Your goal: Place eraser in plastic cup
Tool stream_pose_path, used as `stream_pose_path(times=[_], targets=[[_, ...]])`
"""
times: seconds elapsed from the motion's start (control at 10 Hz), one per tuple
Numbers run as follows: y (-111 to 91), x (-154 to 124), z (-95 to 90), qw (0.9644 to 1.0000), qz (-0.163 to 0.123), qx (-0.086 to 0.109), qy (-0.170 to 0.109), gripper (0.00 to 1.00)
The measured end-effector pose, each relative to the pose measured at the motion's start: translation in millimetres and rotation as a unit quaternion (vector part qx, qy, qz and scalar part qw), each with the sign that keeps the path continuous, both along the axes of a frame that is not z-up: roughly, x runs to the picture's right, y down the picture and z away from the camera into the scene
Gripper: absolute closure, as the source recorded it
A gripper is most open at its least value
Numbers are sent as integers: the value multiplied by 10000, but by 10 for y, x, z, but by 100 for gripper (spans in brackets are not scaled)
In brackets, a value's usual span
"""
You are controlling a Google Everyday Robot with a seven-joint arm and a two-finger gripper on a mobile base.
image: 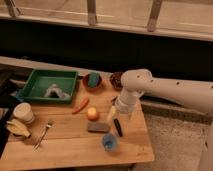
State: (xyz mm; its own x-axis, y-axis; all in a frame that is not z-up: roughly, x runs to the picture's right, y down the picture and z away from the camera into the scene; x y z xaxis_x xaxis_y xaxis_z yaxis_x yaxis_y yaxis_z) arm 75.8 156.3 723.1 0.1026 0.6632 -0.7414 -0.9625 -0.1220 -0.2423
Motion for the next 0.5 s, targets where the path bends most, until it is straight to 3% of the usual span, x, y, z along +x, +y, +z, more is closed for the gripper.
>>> stream_pose_path(times=[0.5], targets=[[-3,-12,0,10000,-8,3,-10,34]])
